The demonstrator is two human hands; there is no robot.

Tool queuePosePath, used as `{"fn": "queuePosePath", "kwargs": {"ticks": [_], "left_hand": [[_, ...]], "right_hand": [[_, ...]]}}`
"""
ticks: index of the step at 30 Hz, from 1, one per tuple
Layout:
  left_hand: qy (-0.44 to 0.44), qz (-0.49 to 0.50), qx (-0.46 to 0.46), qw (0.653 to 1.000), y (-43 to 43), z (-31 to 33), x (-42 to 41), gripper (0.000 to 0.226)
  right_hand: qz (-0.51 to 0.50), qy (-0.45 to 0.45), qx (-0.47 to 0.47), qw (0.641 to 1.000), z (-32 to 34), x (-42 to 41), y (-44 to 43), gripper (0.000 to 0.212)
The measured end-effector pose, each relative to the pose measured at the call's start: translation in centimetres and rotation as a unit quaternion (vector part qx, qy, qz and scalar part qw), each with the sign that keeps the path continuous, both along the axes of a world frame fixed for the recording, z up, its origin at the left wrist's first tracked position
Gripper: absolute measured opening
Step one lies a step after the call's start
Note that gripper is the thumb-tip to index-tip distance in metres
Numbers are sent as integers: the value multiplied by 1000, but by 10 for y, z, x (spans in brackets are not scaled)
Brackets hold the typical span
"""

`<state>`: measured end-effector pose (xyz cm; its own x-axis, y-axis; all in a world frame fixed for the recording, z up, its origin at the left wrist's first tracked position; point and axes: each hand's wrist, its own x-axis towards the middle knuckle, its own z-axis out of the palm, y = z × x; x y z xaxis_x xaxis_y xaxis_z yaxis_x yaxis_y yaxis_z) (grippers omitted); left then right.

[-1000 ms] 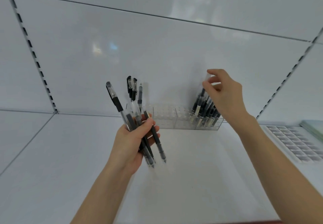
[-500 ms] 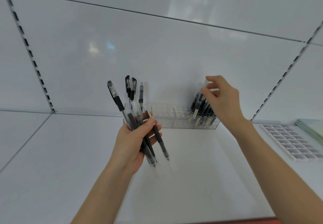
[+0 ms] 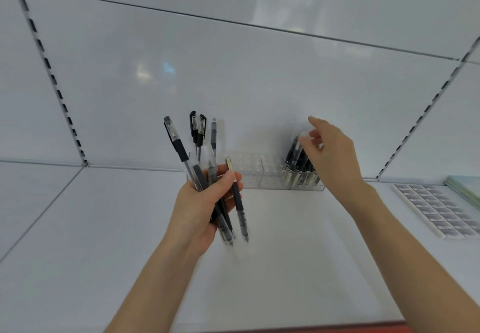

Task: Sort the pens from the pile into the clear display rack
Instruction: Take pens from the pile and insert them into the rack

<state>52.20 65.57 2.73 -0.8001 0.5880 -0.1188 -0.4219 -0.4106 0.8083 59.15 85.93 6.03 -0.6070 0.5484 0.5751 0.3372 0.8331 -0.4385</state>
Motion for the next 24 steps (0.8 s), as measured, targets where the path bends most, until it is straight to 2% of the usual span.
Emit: {"fn": "queuePosePath", "kwargs": {"ticks": [2, 3, 4, 5, 7, 10, 13, 15, 18, 21, 24], "left_hand": [[7, -7, 1, 1000, 0, 1, 2, 7], [9, -9, 2, 1000, 1, 1, 3, 7], [10, -8, 4, 1000, 2, 2, 4, 6], [11, -2, 6, 1000, 3, 3, 5, 6], [5, 23, 22, 999, 6, 6, 6, 5], [-12, 75, 67, 995, 6, 10, 4, 6], [-7, 105, 84, 991, 4, 11, 3, 7], [6, 107, 68, 992, 3, 9, 1, 4], [22, 104, 23, 994, 0, 5, -2, 9], [41, 81, -29, 995, -1, 3, -1, 14], [48, 37, -38, 997, 1, 3, 5, 12]], "right_hand": [[24, 68, -16, 997, 3, 5, -17, 17], [60, 85, -56, 993, 5, 7, -27, 8], [98, 80, -98, 987, 7, 8, -37, 13], [139, 51, -136, 980, 9, 11, -47, 19], [206, -63, -199, 956, 8, 17, -62, 22], [272, -215, -292, 891, -3, 26, -79, 14], [293, -215, -356, 861, -15, 31, -85, 10], [275, -151, -373, 873, -16, 30, -82, 11], [195, -3, -350, 916, -8, 26, -59, 9], [106, 74, -236, 963, 10, 21, -25, 4], [73, 49, -83, 993, 31, 13, -5, 20]]}}
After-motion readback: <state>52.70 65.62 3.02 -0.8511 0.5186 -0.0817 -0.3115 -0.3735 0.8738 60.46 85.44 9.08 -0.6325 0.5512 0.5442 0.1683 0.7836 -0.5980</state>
